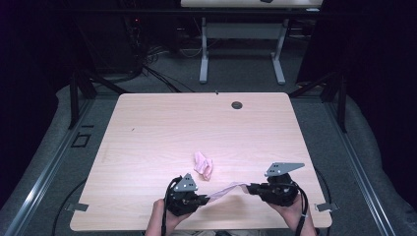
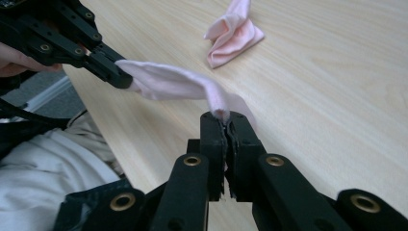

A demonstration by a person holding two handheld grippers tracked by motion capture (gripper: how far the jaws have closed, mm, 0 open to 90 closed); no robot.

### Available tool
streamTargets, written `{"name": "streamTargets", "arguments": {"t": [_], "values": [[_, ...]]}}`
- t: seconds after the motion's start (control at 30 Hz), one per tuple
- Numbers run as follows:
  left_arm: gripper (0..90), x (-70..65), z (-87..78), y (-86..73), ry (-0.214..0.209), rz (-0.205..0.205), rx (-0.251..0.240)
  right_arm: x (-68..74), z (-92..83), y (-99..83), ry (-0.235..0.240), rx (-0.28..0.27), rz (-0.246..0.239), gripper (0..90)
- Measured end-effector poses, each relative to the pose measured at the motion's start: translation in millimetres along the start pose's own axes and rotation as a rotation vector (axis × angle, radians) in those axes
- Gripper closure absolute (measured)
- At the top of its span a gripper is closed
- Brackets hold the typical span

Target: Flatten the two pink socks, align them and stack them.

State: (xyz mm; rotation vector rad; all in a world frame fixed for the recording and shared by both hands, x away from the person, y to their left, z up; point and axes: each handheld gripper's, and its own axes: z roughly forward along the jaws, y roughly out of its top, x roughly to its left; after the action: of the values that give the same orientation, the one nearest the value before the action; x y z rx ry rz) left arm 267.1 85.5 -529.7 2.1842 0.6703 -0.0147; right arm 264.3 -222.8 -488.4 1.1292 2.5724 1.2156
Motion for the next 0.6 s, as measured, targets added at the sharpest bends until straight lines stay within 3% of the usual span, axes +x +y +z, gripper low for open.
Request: {"name": "streamTargets", "arguments": {"t": [0.03, 0.07, 0.1, 0.17, 0.2, 0.23, 0.27, 0.37, 0.4, 0.6], "values": [[88.1, 0.0, 0.0, 0.0, 0.000, 0.000, 0.000, 0.0, 0.0, 0.0, 0.000, 0.000, 0.000, 86.4], [88.1, 8.2, 4.3, 2.3, -0.030, -0.042, 0.017, -12.2, 7.6, 2.7, -0.006, 0.051, 0.035, 85.8], [88.1, 8.2, 4.3, 2.3, -0.030, -0.042, 0.017, -12.2, 7.6, 2.7, -0.006, 0.051, 0.035, 85.8], [88.0, 23.6, 13.5, 2.1, -0.052, -0.105, 0.035, -28.0, 28.7, 5.4, -0.032, 0.077, 0.032, 81.2], [88.0, 23.6, 13.5, 2.1, -0.052, -0.105, 0.035, -28.0, 28.7, 5.4, -0.032, 0.077, 0.032, 81.2], [87.9, 30.3, 16.5, 1.1, -0.063, -0.135, 0.034, -38.7, 47.0, 5.0, -0.061, 0.092, 0.020, 73.6], [87.8, 38.5, 18.9, 0.0, -0.087, -0.180, 0.020, -41.5, 52.8, 4.3, -0.067, 0.085, 0.018, 72.8], [87.6, 46.9, 20.1, 0.4, -0.075, -0.198, 0.018, -49.3, 67.0, 2.6, -0.069, 0.088, 0.010, 67.3], [87.2, 48.9, 20.0, 0.6, -0.080, -0.204, 0.015, -54.2, 74.0, 1.7, -0.075, 0.062, 0.010, 67.4], [82.7, 66.7, 24.4, 0.6, -0.053, -0.221, 0.069, -71.7, 87.6, 11.8, -0.087, 0.024, 0.005, 61.1]]}}
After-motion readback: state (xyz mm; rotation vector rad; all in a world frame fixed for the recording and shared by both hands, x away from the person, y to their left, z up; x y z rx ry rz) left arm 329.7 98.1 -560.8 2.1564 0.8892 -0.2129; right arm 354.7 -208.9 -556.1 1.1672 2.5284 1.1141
